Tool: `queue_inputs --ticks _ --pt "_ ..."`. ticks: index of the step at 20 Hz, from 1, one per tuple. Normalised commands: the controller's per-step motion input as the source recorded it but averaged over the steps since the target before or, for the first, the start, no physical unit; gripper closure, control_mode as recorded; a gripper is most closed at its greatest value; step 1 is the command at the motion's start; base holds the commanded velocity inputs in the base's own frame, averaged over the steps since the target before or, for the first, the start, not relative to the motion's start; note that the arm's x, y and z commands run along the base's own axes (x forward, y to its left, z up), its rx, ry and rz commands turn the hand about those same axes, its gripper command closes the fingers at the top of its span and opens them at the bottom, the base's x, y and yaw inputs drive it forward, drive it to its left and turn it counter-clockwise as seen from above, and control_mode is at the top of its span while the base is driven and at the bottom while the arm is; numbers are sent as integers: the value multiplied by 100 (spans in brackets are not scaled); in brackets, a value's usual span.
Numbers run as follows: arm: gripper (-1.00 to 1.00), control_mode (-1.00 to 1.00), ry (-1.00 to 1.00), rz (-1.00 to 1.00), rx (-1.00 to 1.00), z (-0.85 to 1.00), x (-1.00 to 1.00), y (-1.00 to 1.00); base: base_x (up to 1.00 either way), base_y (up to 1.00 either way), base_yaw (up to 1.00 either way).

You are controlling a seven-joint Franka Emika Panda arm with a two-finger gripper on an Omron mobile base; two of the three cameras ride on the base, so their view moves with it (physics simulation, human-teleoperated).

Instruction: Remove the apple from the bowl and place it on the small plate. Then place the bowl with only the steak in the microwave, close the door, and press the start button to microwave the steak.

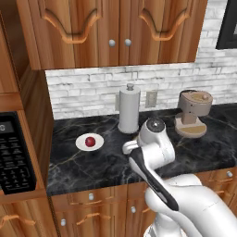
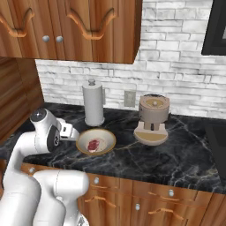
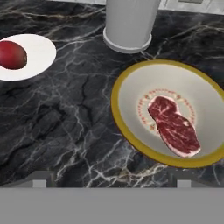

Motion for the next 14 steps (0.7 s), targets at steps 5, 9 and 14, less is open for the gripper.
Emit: queue_inputs --ticks 5,9,14 --pt "-100 -100 2 -9 0 0 -43 -32 0 0 0" --pt "-100 -100 5 -8 0 0 -19 -18 0 0 0" --pt "-100 -100 10 1 0 0 28 0 0 0 0"
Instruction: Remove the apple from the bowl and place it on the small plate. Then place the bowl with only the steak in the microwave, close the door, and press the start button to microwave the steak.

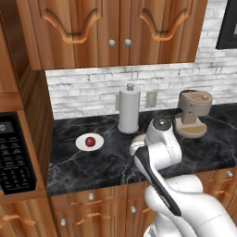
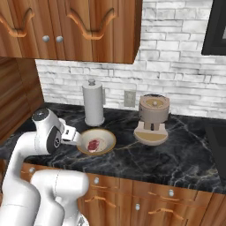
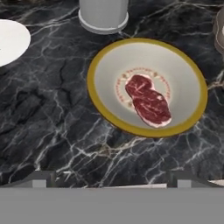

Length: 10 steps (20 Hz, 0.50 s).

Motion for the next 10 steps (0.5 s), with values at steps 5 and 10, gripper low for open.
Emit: queue_inputs --ticks 5,10 --pt "-100 -100 9 2 -5 -5 40 0 0 0 0" --pt "-100 -100 11 1 -14 -7 35 0 0 0 0"
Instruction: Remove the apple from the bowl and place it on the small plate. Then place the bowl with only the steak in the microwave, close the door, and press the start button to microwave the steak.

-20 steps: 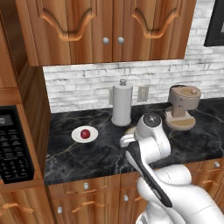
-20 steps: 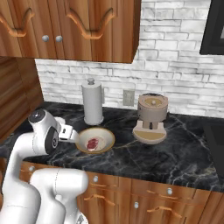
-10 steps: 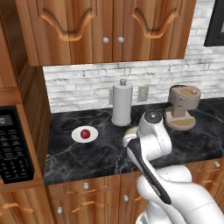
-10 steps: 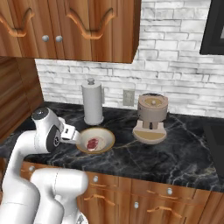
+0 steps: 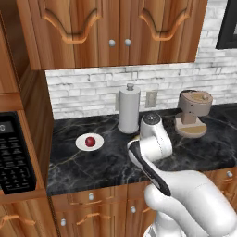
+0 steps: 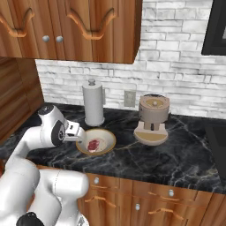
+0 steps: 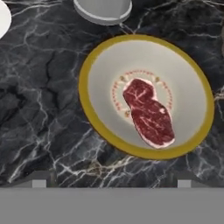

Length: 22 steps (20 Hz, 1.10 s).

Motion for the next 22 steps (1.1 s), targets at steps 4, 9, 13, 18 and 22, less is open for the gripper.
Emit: queue_inputs --ticks 4,9,13,18,22 --pt "-100 -100 17 0 -18 0 26 9 0 0 0" --pt "-100 -100 19 0 -14 0 29 2 0 0 0" --pt "-100 -100 15 1 -7 -10 33 0 0 0 0" --pt "-100 -100 11 0 -1 -48 22 1 0 0 0" --pt "-100 -100 3 0 0 -51 19 0 0 0 0"
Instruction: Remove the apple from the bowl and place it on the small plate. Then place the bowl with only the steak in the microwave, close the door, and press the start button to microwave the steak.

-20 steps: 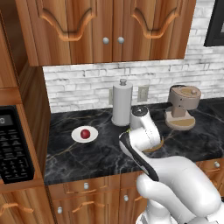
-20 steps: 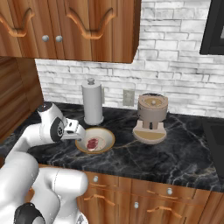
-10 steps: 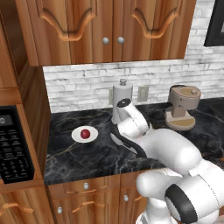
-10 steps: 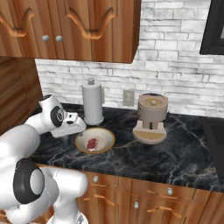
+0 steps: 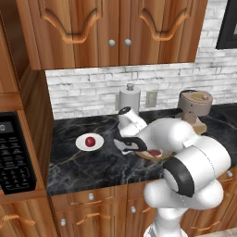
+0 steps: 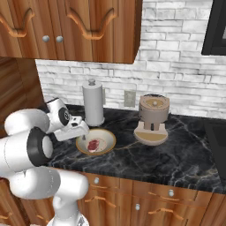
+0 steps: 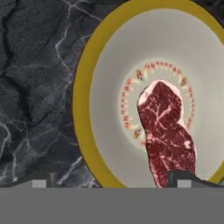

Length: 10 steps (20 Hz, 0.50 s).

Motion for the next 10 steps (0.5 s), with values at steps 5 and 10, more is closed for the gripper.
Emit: queue_inputs --ticks 5,10 --pt "-100 -100 0 0 0 -36 17 0 0 0 0" --pt "-100 -100 0 0 -2 -28 15 0 0 0 0"
